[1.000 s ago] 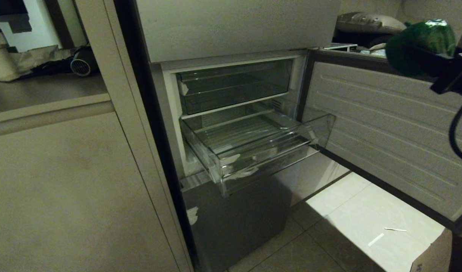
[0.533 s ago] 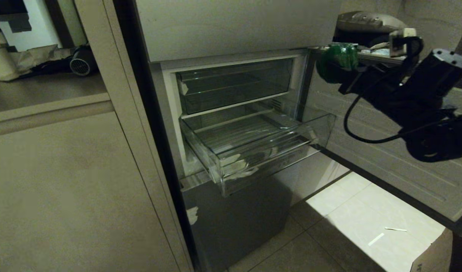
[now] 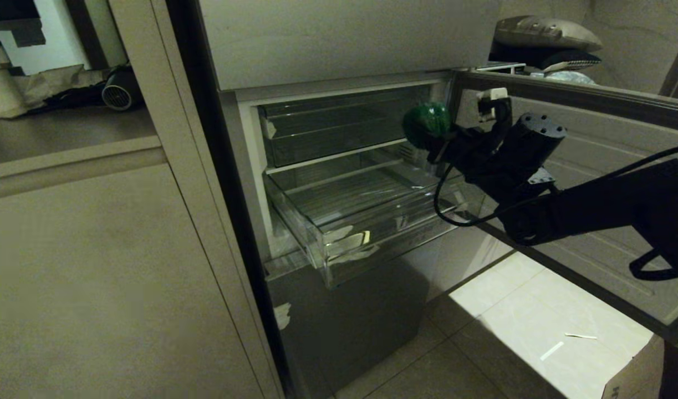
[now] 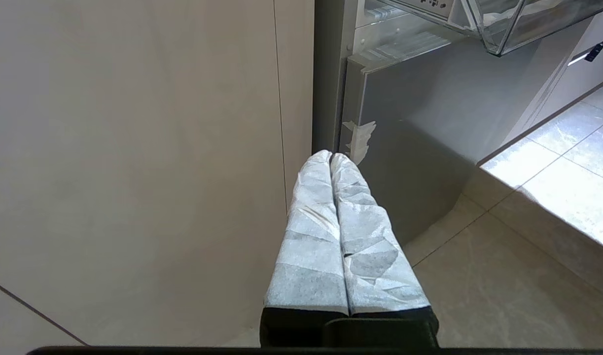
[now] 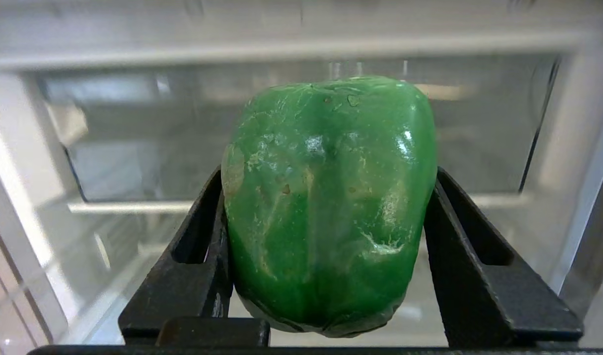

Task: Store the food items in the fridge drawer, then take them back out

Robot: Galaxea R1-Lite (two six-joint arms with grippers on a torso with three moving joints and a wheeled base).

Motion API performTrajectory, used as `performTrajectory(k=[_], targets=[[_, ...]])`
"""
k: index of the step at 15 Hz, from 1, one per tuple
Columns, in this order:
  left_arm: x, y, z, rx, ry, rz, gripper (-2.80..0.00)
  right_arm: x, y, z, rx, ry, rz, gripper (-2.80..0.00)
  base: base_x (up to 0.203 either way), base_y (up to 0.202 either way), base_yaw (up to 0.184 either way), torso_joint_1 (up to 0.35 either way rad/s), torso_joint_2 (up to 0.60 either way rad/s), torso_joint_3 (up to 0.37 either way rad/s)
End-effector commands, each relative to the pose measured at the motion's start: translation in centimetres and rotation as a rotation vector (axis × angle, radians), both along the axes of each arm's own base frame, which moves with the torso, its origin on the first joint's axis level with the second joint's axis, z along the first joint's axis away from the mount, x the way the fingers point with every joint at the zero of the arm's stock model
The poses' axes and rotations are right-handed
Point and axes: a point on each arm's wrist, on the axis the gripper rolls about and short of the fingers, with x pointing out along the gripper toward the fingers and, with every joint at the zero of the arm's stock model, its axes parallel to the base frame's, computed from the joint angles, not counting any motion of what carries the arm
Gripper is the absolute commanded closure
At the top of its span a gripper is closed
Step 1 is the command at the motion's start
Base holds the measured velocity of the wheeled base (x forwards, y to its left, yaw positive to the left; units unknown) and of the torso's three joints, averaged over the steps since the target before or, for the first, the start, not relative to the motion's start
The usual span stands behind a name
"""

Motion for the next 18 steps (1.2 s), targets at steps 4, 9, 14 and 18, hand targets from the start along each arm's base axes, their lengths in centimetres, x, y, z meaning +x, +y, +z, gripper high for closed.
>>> performTrajectory(k=[4,9,14,18], targets=[[0.0,0.0,0.0,0.0,0.001,0.0,0.0,2.2,0.5,-1.1,0.0,0.06,-0.022,-2.8,0.0,0.0,0.0,0.0,0.0,0.0],[0.0,0.0,0.0,0.0,0.001,0.0,0.0,2.8,0.2,-0.8,0.001,0.096,-0.044,-2.8,0.0,0.0,0.0,0.0,0.0,0.0],[0.0,0.0,0.0,0.0,0.002,0.0,0.0,-3.3,-1.6,4.9,0.042,0.054,-0.117,0.0,0.0,0.0,0.0,0.0,0.0,0.0],[0.0,0.0,0.0,0.0,0.001,0.0,0.0,-15.4,-5.3,12.2,0.083,-0.053,-0.152,0.0,0.0,0.0,0.0,0.0,0.0,0.0]])
